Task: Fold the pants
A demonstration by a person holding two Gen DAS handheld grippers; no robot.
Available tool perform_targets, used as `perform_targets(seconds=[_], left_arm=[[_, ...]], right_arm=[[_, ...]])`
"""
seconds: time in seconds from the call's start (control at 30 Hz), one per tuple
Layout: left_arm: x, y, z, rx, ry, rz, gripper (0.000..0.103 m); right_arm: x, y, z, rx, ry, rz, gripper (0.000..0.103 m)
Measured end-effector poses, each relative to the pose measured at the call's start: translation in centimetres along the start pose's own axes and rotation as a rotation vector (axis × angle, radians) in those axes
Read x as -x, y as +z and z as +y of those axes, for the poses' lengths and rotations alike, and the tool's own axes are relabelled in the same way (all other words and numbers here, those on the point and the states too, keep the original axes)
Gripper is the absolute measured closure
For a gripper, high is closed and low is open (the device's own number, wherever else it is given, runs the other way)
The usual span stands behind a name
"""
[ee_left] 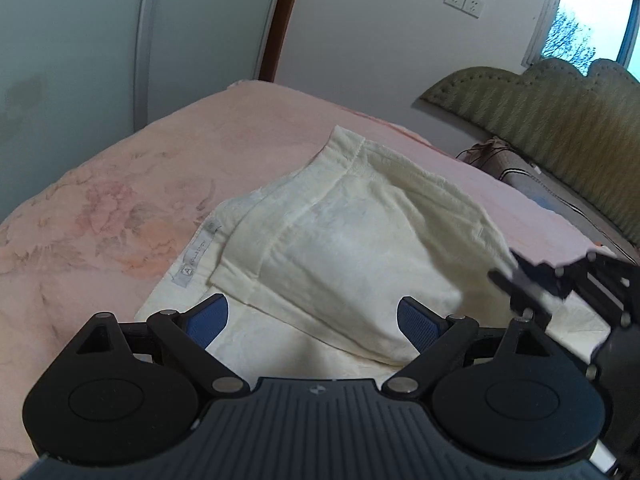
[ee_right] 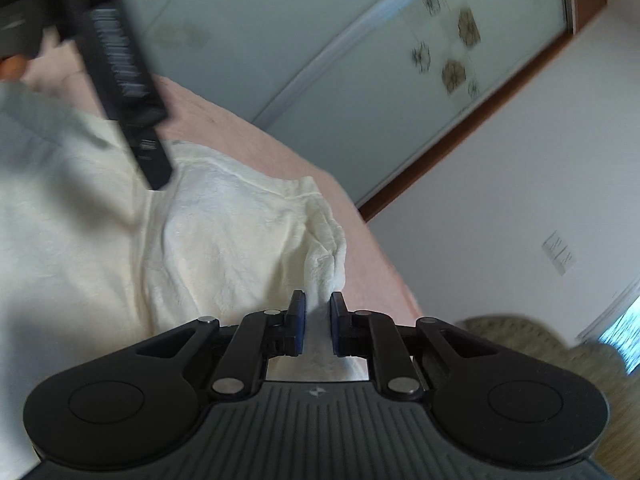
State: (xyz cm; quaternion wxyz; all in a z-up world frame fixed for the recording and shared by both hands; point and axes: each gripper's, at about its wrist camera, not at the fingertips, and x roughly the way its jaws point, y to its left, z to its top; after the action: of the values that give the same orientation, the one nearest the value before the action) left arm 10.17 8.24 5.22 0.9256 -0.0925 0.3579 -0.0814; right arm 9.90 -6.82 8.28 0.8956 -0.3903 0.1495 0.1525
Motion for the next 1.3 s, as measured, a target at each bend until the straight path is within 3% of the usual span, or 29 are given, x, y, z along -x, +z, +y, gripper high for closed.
perform_targets(seconds=[0.23,0.37,0.5,0.6,0.8,1.17,1.23,1.27,1.3], left_arm=[[3.6,-1.1,0.9,0.079,-0.120,-0.081,0.005],[2.2,-1.1,1.4,0.149,-0.173,0.015,0.005],[-0.4,-1.4,2.6,0.257,-0.176,0.129,0.005],[-1.2,-1.4,3.1,0.301,-0.129,0.164,0.004],[-0.2,-0.6,0.3,0.124,0.017,0.104,0.004],[1.6,-1.1,-1.1,0.070,0.102,0.056,0.007],[1.8,-1.4,-1.2,0.057,0.107,0.048,0.012],[1.9,-1.5,-1.2,0.049,0.109,0.044,0.022],[2.0,-1.7,-1.2,0.043,0.112,0.041,0.039]], right_arm=[[7.5,-2.0,6.8,0.193,-0.019,-0.058,0.090],[10.1,-3.4,10.1,0.230,0.012,-0.061,0.090],[11.4,-4.5,11.7,0.213,0.043,-0.050,0.090],[12.2,-5.2,12.1,0.194,0.061,-0.057,0.090],[12.9,-5.9,11.6,0.176,0.078,-0.056,0.091],[13.9,-6.1,11.5,0.181,0.100,-0.046,0.091],[14.0,-6.1,11.2,0.164,0.098,-0.045,0.091],[14.0,-6.1,11.0,0.157,0.098,-0.045,0.091],[14.0,-6.1,10.9,0.151,0.097,-0.045,0.091]])
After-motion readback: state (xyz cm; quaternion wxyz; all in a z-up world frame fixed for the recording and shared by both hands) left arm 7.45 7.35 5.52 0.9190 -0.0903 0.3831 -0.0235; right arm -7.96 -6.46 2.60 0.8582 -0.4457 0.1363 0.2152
